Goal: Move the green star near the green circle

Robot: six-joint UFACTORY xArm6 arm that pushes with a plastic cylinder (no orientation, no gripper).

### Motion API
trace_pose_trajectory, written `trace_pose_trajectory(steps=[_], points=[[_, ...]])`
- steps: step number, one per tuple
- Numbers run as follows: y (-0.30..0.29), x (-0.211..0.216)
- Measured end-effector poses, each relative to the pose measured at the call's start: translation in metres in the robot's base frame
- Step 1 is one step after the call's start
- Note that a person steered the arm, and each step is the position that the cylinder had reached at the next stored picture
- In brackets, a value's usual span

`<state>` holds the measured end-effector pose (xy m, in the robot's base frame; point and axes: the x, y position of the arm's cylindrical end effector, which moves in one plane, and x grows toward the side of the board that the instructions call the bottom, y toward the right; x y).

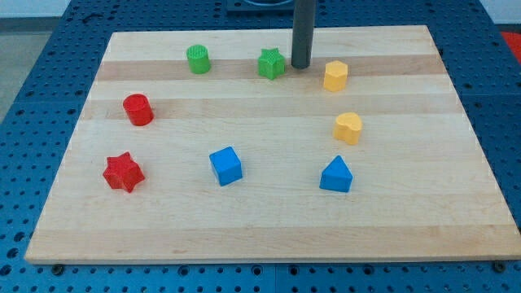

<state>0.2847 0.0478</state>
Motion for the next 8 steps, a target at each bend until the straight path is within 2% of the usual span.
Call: trace_pose_trajectory(steps=[1, 3, 4, 6, 8], points=[[-0.005, -0.018], [-0.083, 0.001], [-0.096, 0.007], [-0.047, 0.013], [-0.051, 0.066]])
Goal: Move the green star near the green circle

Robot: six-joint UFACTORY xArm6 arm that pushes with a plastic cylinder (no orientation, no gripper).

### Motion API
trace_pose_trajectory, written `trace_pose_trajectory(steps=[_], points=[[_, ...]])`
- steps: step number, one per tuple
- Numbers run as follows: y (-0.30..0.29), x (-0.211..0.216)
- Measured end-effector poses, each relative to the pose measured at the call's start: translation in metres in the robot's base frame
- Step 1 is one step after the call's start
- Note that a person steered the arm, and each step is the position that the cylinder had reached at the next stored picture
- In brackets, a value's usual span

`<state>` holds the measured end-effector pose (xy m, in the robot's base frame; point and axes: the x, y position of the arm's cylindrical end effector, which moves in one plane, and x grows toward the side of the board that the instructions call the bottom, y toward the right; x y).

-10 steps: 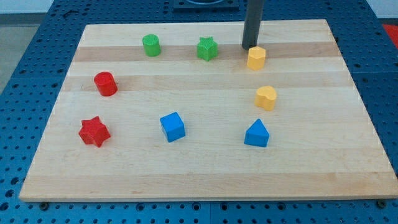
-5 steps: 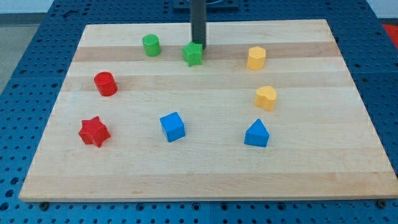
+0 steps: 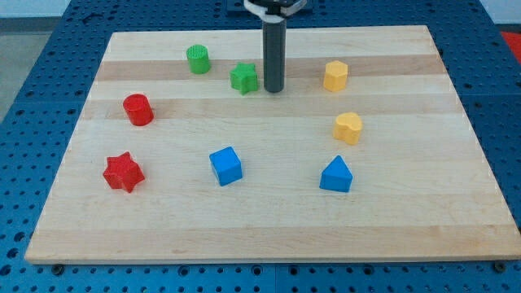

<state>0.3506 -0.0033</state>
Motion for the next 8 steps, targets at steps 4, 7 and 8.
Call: trace_pose_trajectory(steps=[4, 7, 8], points=[[-0.058, -0.029], [-0.032, -0.106], [-0.003, -0.133]])
